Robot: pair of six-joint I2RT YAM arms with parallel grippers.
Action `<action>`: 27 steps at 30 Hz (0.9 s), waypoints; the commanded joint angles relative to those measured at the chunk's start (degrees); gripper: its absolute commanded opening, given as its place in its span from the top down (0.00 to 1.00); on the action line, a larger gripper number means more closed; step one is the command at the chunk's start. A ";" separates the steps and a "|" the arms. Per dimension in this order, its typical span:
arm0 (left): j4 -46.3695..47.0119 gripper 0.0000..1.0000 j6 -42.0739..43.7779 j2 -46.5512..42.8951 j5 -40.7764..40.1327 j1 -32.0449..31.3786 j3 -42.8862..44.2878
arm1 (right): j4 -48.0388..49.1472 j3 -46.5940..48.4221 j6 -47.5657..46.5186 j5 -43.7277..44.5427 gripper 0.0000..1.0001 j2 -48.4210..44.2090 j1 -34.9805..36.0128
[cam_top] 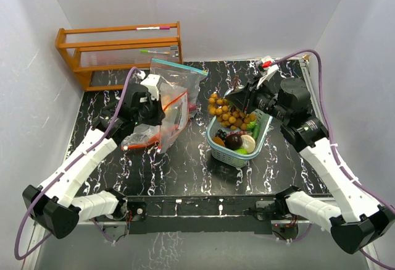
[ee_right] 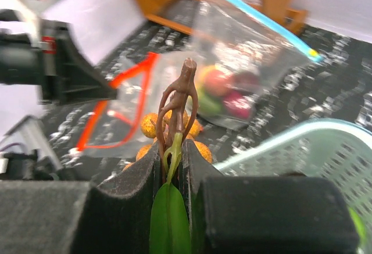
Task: Place the food in the zip-top bag and seal the zipper
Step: Pick up the fake fruit from the bin, then place the fake fruit in the zipper food storage bag.
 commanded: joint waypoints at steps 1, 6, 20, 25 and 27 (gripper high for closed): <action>1.89 1.00 -0.70 0.03 1.62 0.38 0.12 | 17.60 -0.98 8.04 -16.15 0.92 0.28 0.03; 2.28 1.00 -0.81 0.52 1.99 0.40 0.11 | 33.80 -4.67 17.63 -18.74 0.92 3.12 2.72; 3.44 1.00 -1.69 0.03 2.18 0.33 -0.13 | 52.88 -8.50 24.50 -4.72 0.92 12.59 15.55; 3.35 1.00 -1.95 -0.59 1.99 0.39 -0.34 | 60.84 -12.38 28.48 1.87 0.92 13.31 15.90; 3.48 1.00 -2.23 -0.78 2.07 0.36 -0.51 | 61.82 -12.57 28.92 4.79 0.92 14.27 16.83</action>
